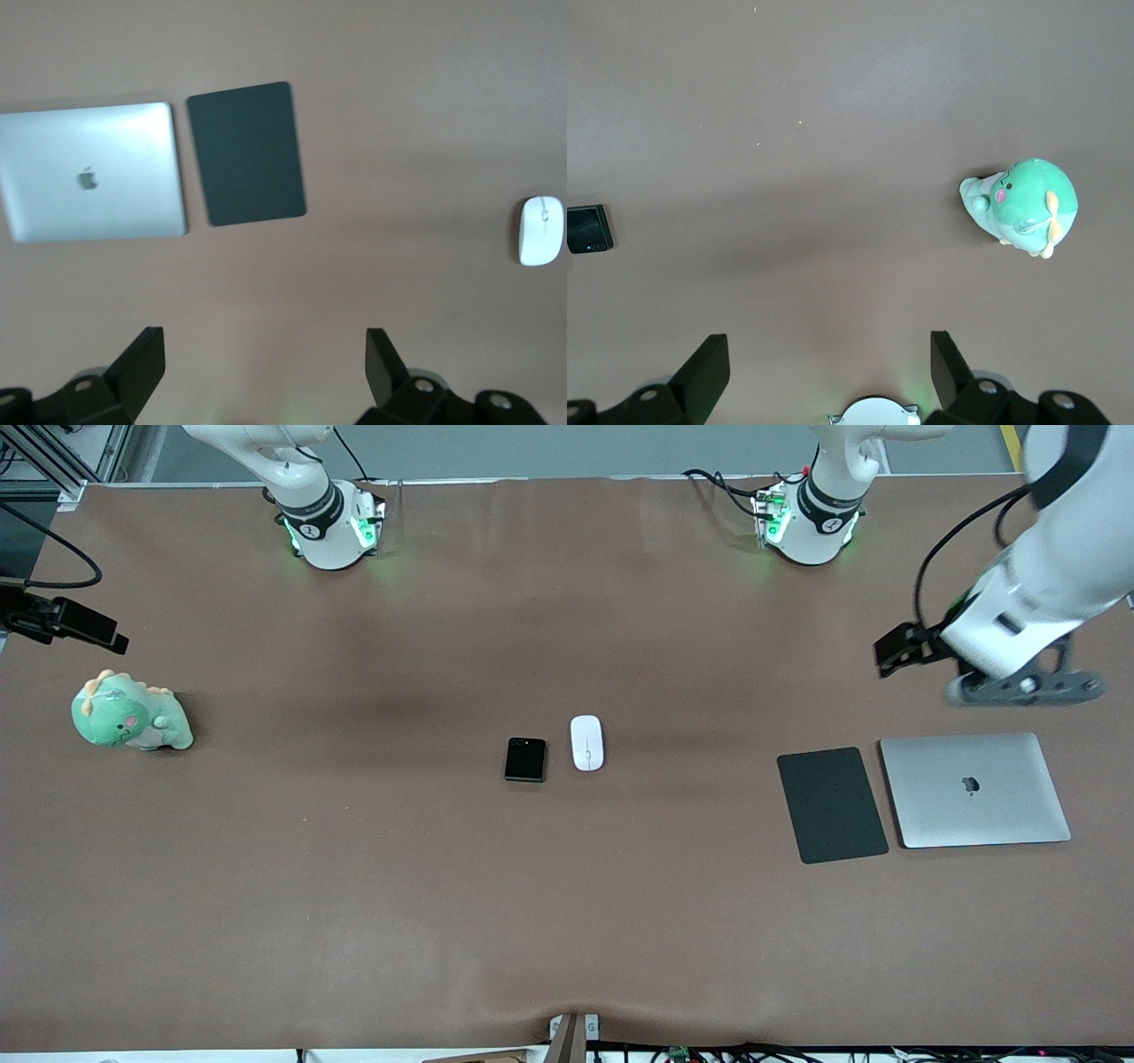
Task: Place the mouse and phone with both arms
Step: 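Reach the left gripper down toward the white mouse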
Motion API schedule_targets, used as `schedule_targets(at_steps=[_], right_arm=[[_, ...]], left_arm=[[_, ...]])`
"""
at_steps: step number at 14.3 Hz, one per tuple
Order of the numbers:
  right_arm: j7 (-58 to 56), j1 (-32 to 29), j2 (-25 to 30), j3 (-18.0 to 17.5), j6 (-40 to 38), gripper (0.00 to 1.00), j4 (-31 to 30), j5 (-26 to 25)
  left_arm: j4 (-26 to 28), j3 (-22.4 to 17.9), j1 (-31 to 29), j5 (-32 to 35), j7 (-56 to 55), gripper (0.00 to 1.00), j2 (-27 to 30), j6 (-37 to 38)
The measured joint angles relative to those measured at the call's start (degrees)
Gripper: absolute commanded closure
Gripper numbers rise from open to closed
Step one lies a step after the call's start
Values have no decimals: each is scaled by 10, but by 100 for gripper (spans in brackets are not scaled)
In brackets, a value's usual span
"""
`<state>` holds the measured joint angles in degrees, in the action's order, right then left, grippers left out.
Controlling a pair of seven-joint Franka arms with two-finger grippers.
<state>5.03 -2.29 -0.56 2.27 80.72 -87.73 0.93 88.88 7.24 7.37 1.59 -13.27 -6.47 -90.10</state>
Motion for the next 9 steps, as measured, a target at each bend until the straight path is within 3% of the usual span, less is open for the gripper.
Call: schedule_targets(at_steps=[3,9], right_arm=[[0,0,-4,1,0,0,0,0],[0,-1,-22,1,5,0,7,5]], left_arm=[[0,26,26,0,-86,0,-48,-39],[20,33,112,0,-206,0,-125,-146]])
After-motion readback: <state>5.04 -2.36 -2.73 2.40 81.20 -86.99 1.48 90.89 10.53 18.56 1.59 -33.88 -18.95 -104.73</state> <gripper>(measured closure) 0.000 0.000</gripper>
